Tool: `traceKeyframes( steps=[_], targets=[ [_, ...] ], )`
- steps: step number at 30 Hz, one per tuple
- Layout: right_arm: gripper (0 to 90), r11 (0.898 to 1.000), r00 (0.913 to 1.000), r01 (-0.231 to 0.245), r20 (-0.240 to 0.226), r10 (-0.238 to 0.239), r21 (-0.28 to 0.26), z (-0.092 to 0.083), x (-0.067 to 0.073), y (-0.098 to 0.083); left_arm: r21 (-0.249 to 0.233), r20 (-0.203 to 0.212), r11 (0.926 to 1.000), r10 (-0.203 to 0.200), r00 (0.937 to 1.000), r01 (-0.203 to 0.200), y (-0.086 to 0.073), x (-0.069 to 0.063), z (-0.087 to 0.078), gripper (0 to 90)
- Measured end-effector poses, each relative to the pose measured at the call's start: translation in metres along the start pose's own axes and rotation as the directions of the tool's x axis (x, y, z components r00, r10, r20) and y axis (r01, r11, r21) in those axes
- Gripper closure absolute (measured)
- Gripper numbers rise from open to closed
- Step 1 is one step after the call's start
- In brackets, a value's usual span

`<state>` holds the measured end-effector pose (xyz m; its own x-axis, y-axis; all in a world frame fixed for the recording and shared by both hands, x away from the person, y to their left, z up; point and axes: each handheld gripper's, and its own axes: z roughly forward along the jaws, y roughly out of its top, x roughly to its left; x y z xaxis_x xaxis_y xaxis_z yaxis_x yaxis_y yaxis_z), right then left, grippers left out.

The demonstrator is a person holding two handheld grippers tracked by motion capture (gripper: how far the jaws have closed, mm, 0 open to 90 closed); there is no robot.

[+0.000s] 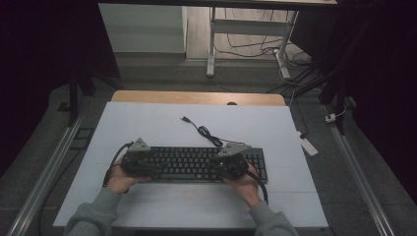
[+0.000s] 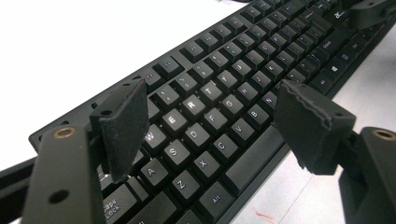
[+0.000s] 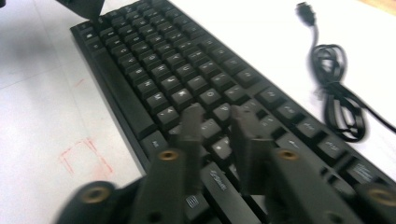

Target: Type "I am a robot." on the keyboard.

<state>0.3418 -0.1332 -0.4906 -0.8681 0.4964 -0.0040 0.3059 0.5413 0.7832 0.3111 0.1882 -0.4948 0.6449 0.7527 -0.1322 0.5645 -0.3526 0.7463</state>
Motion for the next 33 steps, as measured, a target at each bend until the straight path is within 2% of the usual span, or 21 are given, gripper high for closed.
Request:
traceKeyframes(
  steps=[3, 11, 16, 27, 30, 33],
  targets=[
    [89.4, 1.000, 0.9995, 0.007, -0.030, -0.007, 0.023, 0.008, 0.001, 0.002, 0.002, 0.001, 1.0000, 0.003, 1.0000, -0.003, 0.000, 0.000, 0.000, 26.7],
    [89.5, 0.998, 0.9976, 0.018, -0.067, -0.014, 0.060, 0.029, 0.008, 0.009, 0.010, 0.000, 0.9999, 0.003, 1.0000, -0.003, -0.001, 0.000, 0.001, 26.5],
    [89.4, 0.995, 0.9980, 0.025, -0.060, -0.020, 0.094, 0.038, 0.010, 0.008, 0.008, -0.001, 1.0000, 0.002, 1.0000, -0.002, -0.001, 0.001, 0.001, 26.4],
    [89.5, 0.992, 0.9981, 0.019, -0.060, -0.011, 0.123, 0.043, 0.010, 0.004, 0.015, 0.001, 0.9999, 0.005, 1.0000, -0.005, -0.002, 0.001, 0.002, 26.2],
    [89.5, 0.993, 0.9981, 0.016, -0.061, -0.009, 0.115, 0.043, 0.010, 0.004, 0.018, 0.000, 0.9998, 0.007, 1.0000, -0.007, -0.002, 0.000, 0.002, 26.0],
    [89.4, 0.995, 0.9982, 0.034, -0.052, -0.029, 0.089, 0.038, 0.011, 0.006, 0.014, -0.002, 0.9999, 0.003, 1.0000, -0.003, -0.002, 0.001, 0.001, 26.0]
  ],
)
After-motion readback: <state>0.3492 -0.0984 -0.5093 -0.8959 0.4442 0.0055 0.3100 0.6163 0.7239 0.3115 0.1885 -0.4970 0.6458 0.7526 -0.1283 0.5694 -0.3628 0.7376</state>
